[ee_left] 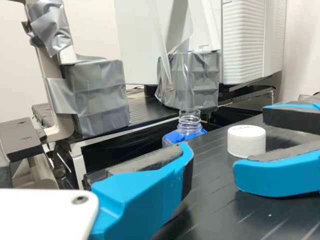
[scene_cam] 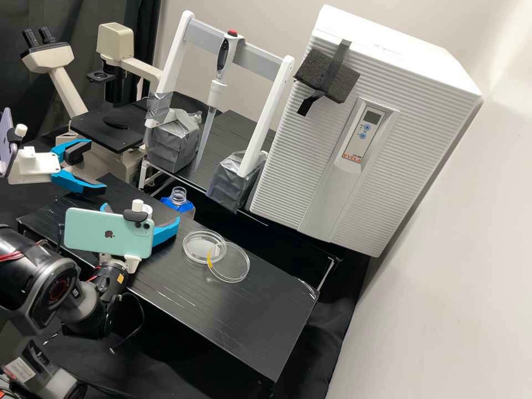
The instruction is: Close the bottle
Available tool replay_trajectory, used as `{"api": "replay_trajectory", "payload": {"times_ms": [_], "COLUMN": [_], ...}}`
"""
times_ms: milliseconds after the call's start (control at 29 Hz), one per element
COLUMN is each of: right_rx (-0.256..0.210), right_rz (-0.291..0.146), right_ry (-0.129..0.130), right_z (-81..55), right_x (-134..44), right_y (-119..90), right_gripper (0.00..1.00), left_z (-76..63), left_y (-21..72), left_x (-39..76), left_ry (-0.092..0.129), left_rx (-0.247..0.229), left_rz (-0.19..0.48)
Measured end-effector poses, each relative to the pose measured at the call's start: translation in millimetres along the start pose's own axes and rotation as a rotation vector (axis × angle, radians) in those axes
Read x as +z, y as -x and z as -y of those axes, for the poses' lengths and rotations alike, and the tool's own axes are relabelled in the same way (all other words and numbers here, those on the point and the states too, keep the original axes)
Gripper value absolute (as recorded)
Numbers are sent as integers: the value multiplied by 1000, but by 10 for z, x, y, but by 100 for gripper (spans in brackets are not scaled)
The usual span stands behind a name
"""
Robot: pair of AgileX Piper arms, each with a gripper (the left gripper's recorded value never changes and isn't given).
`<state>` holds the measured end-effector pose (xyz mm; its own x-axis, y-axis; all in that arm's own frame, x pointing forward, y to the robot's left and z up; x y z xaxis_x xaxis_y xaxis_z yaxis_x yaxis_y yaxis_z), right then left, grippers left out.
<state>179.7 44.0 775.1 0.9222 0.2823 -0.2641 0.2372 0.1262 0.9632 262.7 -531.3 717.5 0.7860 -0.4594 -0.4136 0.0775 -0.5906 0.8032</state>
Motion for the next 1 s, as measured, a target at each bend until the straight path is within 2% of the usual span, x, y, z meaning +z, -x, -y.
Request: {"api": "replay_trajectory", "payload": {"times_ms": [241,999], "right_rx": [-7,-20], "right_rz": [-9,-7], "right_ry": [4,-20], "right_z": [8,36], "right_x": [-7,16], "right_y": [-1,-17], "right_gripper": [0,0], "left_z": [-11,-12], "left_y": [-18,-22], "left_x": [-5,6], "left_ry": [-3,-3], "left_rx": [-1,-1], "left_rz": [-2,2]}}
